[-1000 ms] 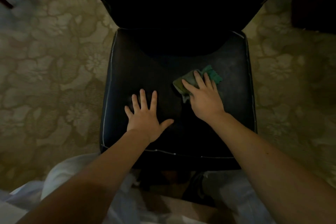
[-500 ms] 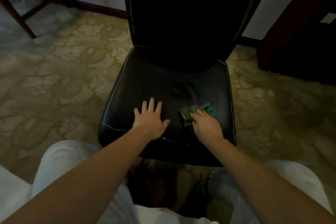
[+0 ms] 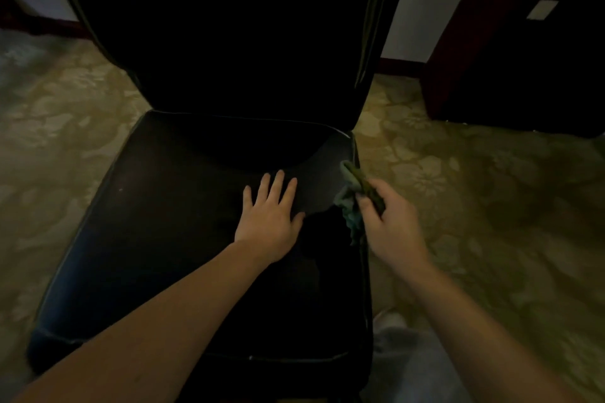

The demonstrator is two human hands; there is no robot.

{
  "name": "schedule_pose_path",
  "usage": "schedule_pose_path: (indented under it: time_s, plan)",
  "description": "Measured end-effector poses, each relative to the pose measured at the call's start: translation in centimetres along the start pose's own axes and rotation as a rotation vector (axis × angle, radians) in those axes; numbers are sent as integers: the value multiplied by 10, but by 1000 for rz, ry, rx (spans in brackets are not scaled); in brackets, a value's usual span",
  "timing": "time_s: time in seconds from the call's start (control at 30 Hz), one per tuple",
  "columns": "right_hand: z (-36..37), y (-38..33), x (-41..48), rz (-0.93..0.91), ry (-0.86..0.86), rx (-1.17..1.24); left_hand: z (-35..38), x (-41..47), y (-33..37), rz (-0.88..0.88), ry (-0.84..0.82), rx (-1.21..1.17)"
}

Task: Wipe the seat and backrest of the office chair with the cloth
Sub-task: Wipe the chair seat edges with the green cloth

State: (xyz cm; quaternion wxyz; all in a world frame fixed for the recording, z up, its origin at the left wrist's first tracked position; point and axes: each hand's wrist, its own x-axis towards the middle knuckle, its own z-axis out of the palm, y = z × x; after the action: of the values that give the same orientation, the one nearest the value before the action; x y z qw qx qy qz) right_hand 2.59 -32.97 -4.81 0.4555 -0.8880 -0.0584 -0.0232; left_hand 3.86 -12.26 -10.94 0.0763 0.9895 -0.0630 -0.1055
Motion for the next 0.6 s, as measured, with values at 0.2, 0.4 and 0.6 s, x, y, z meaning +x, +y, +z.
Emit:
schedule_pose_path:
  time_s: [0.2, 0.4, 0.6]
  plan:
    - [-3, 44, 42, -19, 80, -95, 12, 46, 14, 55, 75, 38]
    - [14, 73, 67, -25, 134, -202, 23, 43, 10, 81, 158, 18]
    - [37, 81, 94, -61, 62, -316, 28, 42, 8, 95, 173, 26]
